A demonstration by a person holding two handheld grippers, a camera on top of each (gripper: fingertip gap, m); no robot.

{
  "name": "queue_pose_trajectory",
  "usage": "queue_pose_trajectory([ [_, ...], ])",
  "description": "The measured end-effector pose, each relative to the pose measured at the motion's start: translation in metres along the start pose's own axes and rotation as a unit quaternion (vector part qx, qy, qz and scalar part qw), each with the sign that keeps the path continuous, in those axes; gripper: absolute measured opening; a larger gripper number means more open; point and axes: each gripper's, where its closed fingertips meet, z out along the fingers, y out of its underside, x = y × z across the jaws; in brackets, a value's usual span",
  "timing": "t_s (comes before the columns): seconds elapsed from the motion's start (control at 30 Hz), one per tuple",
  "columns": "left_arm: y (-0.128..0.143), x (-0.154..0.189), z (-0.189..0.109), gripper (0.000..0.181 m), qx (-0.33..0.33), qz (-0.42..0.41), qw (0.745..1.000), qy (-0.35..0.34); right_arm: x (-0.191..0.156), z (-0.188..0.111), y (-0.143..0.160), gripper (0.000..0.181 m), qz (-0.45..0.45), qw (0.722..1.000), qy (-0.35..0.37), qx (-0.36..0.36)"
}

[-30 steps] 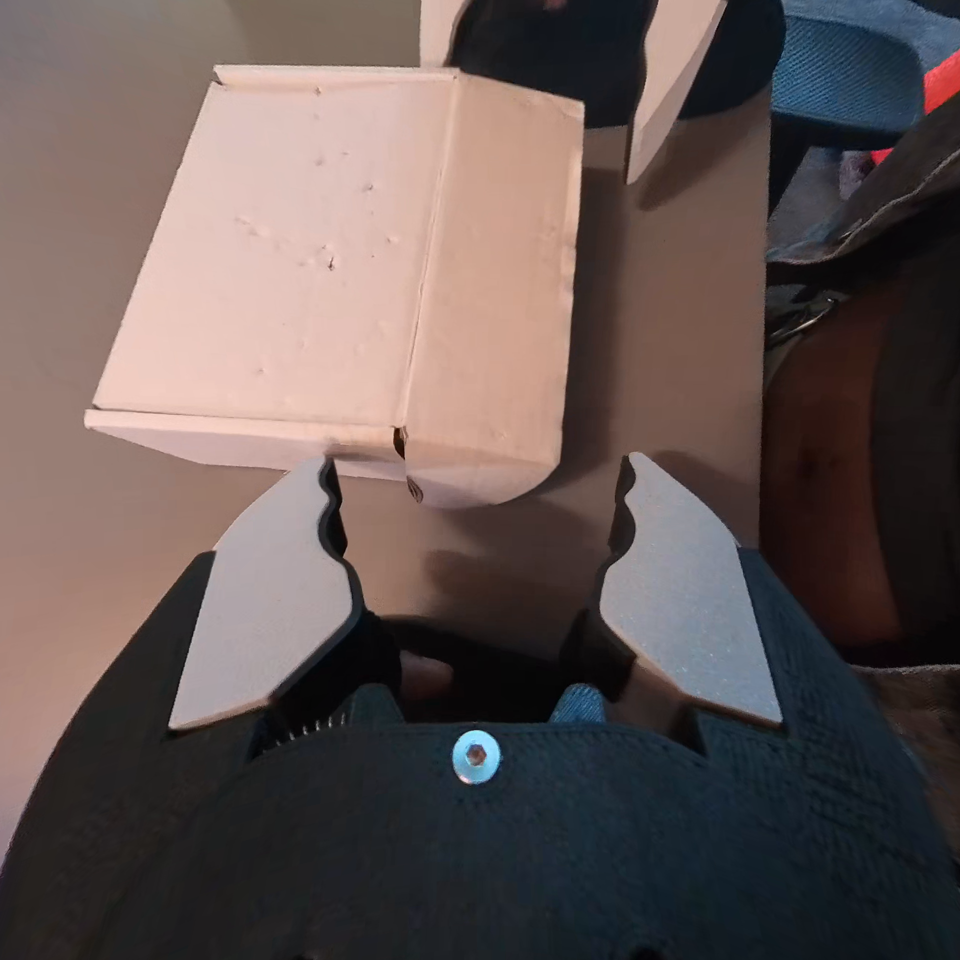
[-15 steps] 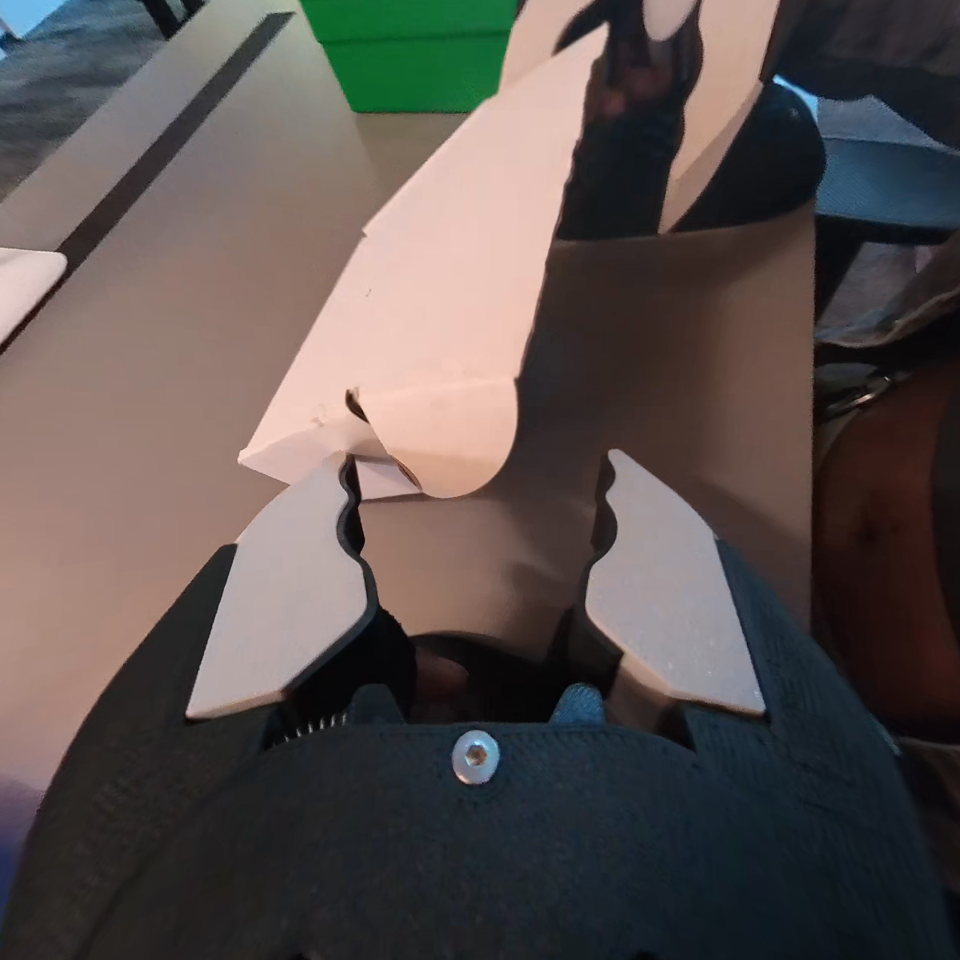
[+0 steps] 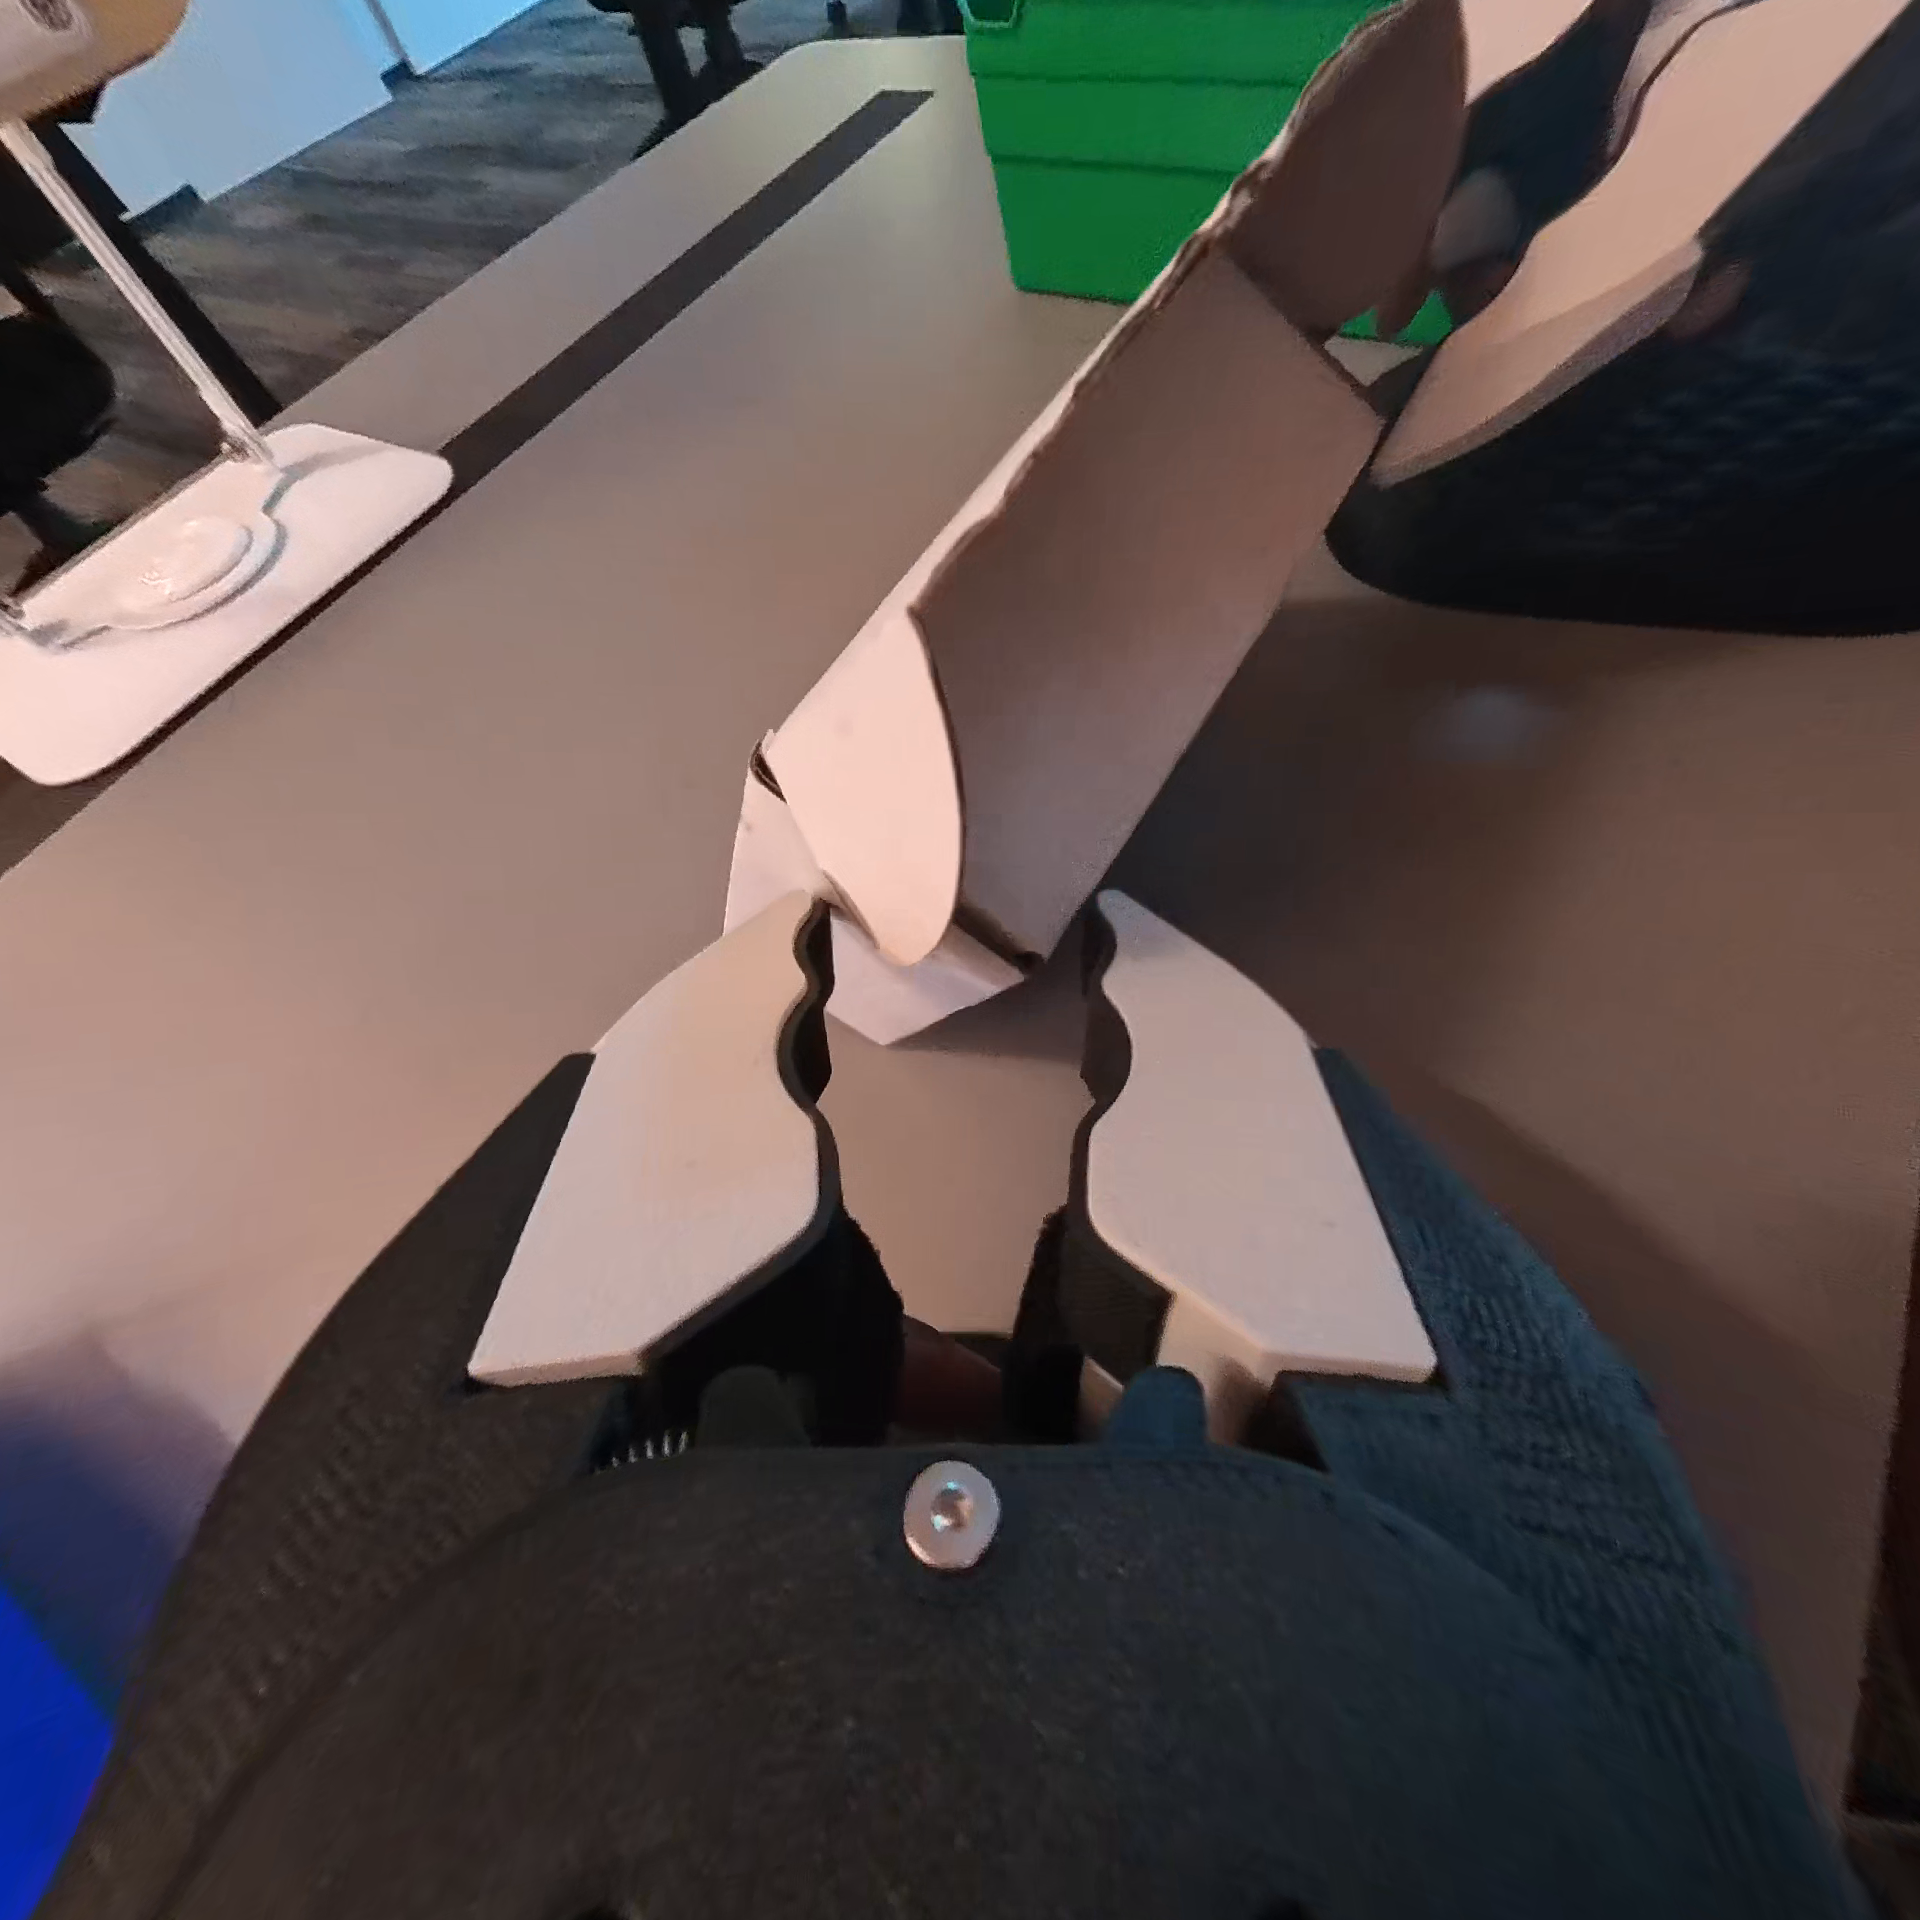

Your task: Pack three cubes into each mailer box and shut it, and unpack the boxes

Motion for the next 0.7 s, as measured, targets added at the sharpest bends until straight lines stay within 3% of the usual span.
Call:
queue_pose_trajectory([
  [0.03, -0.001, 0.002, -0.002, 0.045, 0.000, -0.008, 1.000, 0.001, -0.002, -0.001, -0.001, 0.034, 0.006, 1.000, -0.006, 0.001],
  [0.3, -0.003, 0.010, -0.011, 0.040, -0.016, -0.070, 0.997, 0.026, -0.005, -0.005, -0.002, 0.031, 0.044, 0.999, -0.024, -0.009],
  [0.5, 0.003, 0.009, -0.004, 0.051, -0.002, -0.046, 0.999, 0.015, -0.001, -0.004, 0.000, 0.035, 0.034, 0.999, -0.016, 0.001],
  [0.6, -0.011, 0.006, -0.014, 0.063, 0.068, -0.001, 0.997, -0.018, 0.004, -0.009, -0.001, 0.053, -0.029, 0.999, 0.030, 0.011],
  [0.7, -0.027, 0.000, -0.026, 0.064, 0.138, 0.070, 0.985, -0.081, 0.005, -0.015, -0.011, 0.053, -0.120, 0.988, 0.090, 0.036],
])
